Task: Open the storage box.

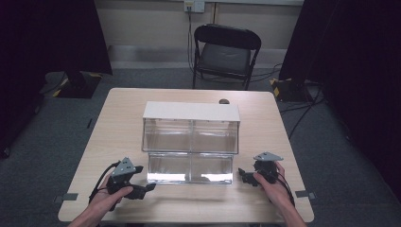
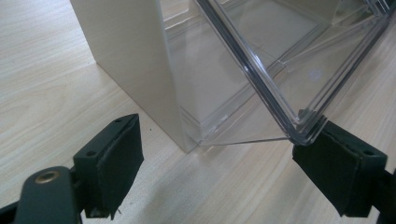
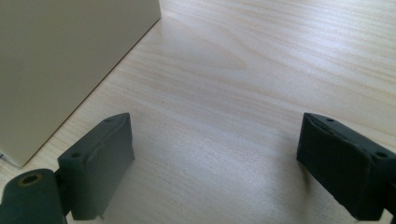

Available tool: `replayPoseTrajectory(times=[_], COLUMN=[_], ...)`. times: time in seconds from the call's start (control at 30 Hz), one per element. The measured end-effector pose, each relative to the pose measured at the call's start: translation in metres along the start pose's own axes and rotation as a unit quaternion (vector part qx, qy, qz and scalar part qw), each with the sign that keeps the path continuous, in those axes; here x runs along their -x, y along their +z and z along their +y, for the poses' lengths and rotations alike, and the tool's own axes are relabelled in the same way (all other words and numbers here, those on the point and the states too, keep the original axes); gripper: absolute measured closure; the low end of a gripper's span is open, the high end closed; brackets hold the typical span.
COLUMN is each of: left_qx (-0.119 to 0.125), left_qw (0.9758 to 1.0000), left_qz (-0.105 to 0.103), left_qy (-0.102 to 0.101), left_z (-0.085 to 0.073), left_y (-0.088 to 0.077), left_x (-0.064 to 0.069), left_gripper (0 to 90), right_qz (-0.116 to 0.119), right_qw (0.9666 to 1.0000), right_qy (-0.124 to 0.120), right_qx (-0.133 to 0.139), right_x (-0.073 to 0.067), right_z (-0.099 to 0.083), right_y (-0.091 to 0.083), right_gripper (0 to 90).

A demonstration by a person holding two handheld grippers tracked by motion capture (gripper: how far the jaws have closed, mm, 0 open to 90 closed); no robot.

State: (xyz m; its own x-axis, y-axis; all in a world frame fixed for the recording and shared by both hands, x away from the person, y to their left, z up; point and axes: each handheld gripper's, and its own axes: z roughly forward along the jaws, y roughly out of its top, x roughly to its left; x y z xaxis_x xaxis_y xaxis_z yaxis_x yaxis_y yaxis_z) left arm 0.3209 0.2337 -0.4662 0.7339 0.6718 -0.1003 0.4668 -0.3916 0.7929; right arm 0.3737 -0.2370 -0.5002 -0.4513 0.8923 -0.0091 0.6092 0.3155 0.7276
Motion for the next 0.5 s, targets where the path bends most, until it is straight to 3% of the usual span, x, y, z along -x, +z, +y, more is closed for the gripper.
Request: replayPoseTrajectory(times=[0.5], left_qx=[0.017], left_qw=[0.9996], left_qz=[-0.023], left_qy=[0.002], left_z=[0.0024], left_y=[-0.0012], left_x=[0.0027], left_gripper=[15.1], right_qz=[0.000], right_qw=[1.0000], right_qy=[-0.001], right_qx=[0.000], right_x=[0.0001], right_z=[0.0001], right_y=[0.0002], right_gripper=[10.2])
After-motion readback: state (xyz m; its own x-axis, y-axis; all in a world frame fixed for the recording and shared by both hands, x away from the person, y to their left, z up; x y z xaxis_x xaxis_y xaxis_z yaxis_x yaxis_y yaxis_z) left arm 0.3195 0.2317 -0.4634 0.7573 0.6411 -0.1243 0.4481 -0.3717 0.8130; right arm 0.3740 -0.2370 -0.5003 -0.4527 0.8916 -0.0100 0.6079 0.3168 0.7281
